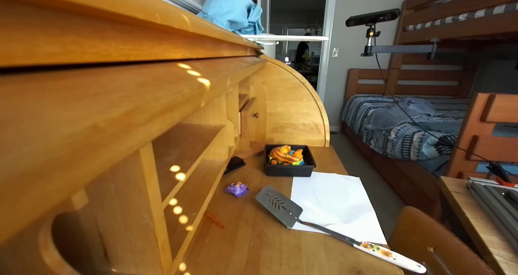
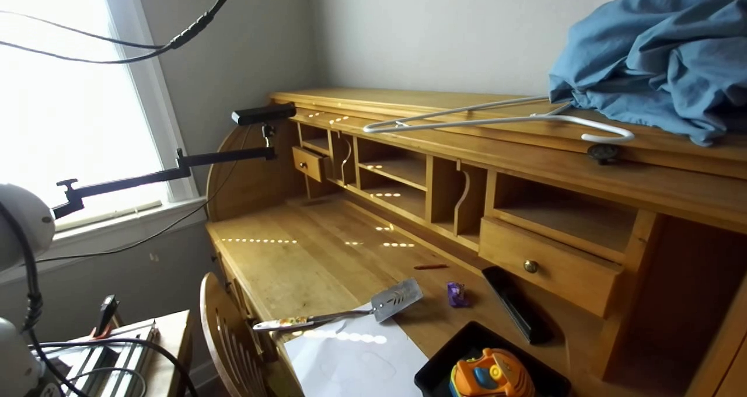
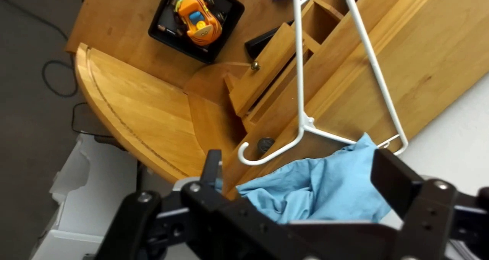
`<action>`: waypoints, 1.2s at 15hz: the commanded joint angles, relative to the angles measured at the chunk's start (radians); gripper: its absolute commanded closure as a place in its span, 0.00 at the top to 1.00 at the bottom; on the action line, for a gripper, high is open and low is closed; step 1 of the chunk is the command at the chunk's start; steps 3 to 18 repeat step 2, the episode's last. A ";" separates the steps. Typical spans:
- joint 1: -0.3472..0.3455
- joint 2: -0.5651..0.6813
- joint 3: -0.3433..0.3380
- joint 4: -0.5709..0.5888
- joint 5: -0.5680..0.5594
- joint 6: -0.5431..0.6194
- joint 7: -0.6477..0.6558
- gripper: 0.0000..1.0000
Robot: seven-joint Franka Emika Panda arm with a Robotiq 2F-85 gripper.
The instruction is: Use the cloth to clean the frame
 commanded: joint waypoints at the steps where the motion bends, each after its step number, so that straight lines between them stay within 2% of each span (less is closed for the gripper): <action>1: 0.251 0.023 -0.191 -0.046 -0.096 0.043 0.062 1.00; 2: 0.276 0.001 -0.224 -0.078 -0.095 0.055 0.061 1.00; 18: 0.276 0.001 -0.224 -0.078 -0.095 0.055 0.061 1.00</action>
